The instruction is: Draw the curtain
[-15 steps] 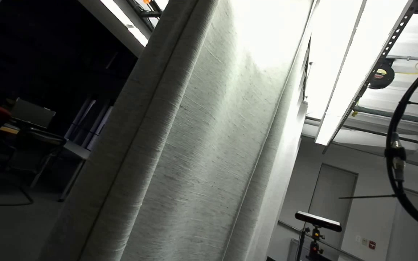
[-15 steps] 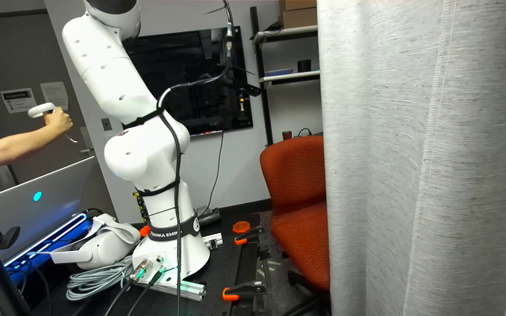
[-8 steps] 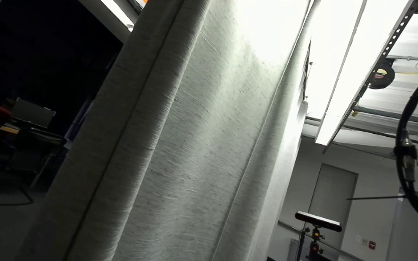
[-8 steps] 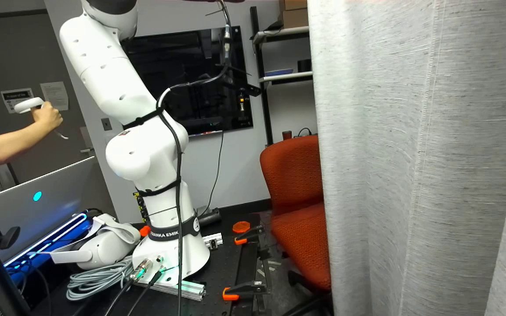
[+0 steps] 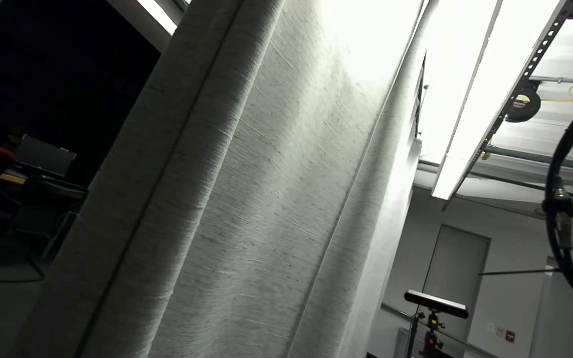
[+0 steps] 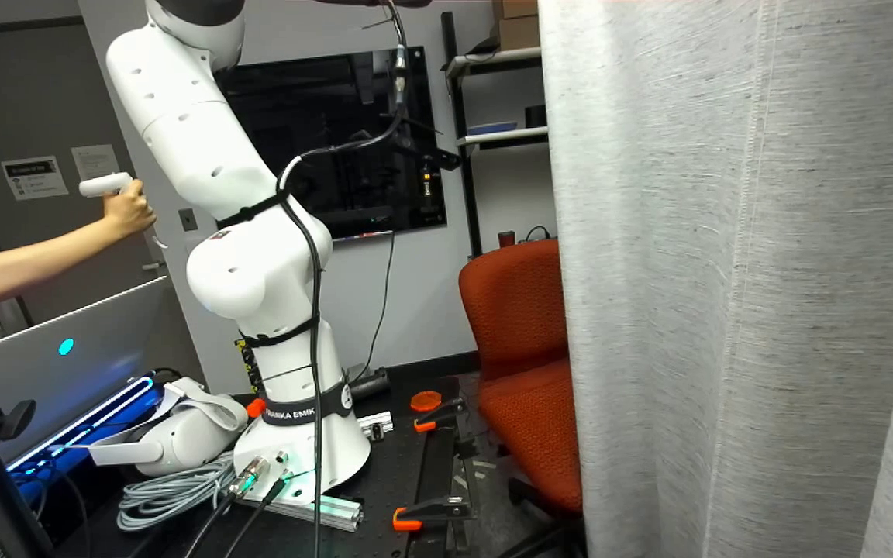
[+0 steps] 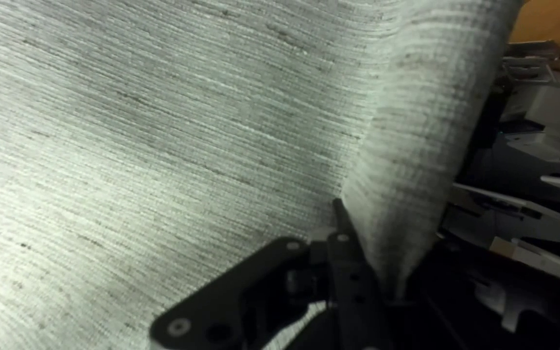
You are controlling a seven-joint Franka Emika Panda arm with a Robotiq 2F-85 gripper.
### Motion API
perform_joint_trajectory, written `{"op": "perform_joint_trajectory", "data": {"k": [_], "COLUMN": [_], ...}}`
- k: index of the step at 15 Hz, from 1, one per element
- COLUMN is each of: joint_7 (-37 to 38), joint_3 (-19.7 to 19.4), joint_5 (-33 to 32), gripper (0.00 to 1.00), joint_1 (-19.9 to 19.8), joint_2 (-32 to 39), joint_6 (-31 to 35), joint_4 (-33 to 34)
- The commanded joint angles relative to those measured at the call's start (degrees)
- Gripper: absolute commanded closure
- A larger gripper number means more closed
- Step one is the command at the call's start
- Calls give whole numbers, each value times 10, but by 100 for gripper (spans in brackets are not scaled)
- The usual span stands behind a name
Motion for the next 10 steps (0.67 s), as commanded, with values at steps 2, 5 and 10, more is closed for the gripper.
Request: {"op": "perform_joint_trajectory", "data": {"k": [2,5,10], "joint_7": [74,108,122], "joint_3": [40,44,51], "joint_5": [-8,-20,-32], "gripper": [99,99,99], "joint_1": [22,30,46], "joint_2": [41,55,70], "joint_6": [-63,-76,-69], "joint_4": [-22,-8,8]}}
